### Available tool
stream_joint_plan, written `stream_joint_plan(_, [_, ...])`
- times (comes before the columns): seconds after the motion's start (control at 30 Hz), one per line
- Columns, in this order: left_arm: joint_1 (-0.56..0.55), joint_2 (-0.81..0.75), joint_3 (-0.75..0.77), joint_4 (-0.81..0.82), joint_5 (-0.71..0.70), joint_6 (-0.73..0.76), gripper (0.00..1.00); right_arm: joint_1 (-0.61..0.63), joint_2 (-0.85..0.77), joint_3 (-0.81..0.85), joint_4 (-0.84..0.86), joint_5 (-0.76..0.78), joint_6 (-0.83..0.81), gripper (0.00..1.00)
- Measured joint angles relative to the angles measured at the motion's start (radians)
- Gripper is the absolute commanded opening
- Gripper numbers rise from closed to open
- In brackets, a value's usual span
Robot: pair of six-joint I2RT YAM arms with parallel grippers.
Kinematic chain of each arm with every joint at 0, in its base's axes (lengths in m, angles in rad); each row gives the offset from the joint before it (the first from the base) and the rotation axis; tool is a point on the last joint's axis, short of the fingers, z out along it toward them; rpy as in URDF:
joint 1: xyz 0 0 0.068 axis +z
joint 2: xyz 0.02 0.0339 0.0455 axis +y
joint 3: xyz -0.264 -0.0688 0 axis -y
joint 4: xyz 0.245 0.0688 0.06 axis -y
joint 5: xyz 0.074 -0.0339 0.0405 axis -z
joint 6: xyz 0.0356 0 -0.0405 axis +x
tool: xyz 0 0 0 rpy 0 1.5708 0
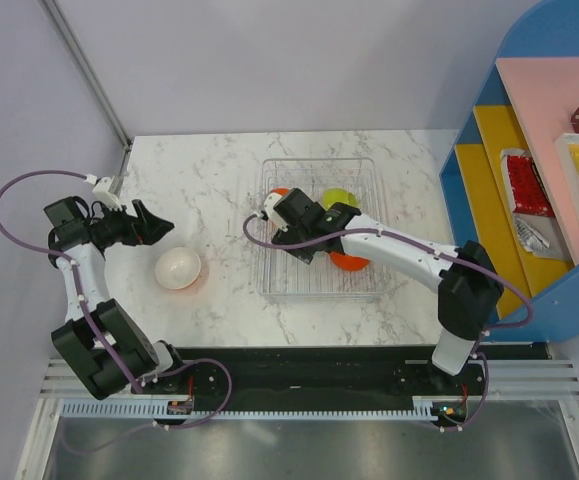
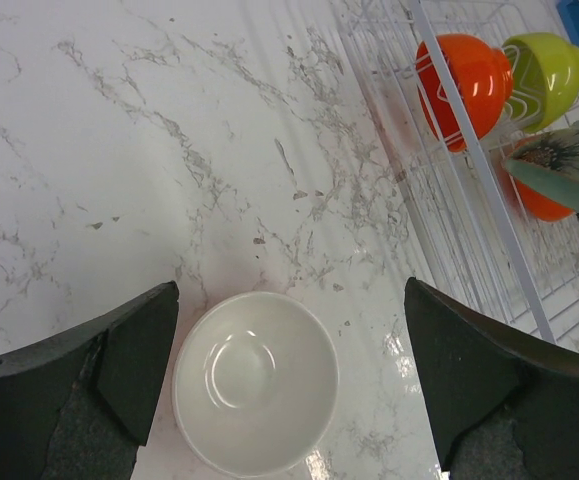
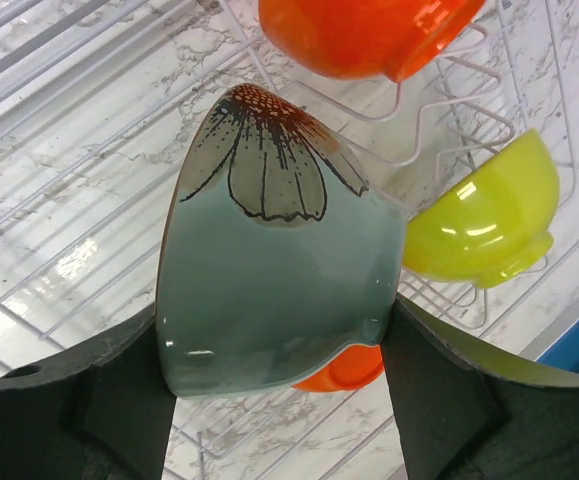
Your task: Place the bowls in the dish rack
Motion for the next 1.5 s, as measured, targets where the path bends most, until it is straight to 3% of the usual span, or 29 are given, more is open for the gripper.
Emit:
stream_joint_plan(0.37, [0.013, -0.002, -0.014, 0.001, 0.063, 0.000, 1.00, 0.117, 0.156, 0.016, 0.042, 0.217, -0.135, 0.00])
stream_joint_plan(0.93, [0.029, -0.013, -0.026, 0.007, 0.105, 0.000, 1.00, 0.160, 0.238, 0.020, 0.150, 0.352, -0.271, 0.00])
stream_joint_plan(1.03, [0.030, -0.013, -0.026, 0.007, 0.107, 0.000, 1.00, 0.159, 0.244, 0.020, 0.158, 0.362, -0.280, 0.14])
stream_joint_plan(1.1, [0.030, -0.013, -0.026, 0.007, 0.108, 0.000, 1.00, 0.160, 0.246, 0.020, 0.159, 0.365, -0.285, 0.38])
stream_joint_plan(1.13, [0.030, -0.013, -0.026, 0.007, 0.108, 0.000, 1.00, 0.160, 0.248, 0.020, 0.159, 0.367, -0.288, 0.56])
stream_joint_plan(1.27, [0.030, -0.013, -0.026, 0.007, 0.108, 0.000, 1.00, 0.161, 0.253, 0.020, 0.159, 0.377, -0.298, 0.89])
stream_joint_plan(1.37, [0.030, -0.013, -0.026, 0.007, 0.109, 0.000, 1.00, 0.161, 0.253, 0.020, 0.155, 0.365, -0.295, 0.98])
stream_joint_plan(1.5, [0.032, -0.013, -0.026, 0.008, 0.109, 0.000, 1.00, 0.158, 0.253, 0.022, 0.138, 0.325, -0.285, 0.98])
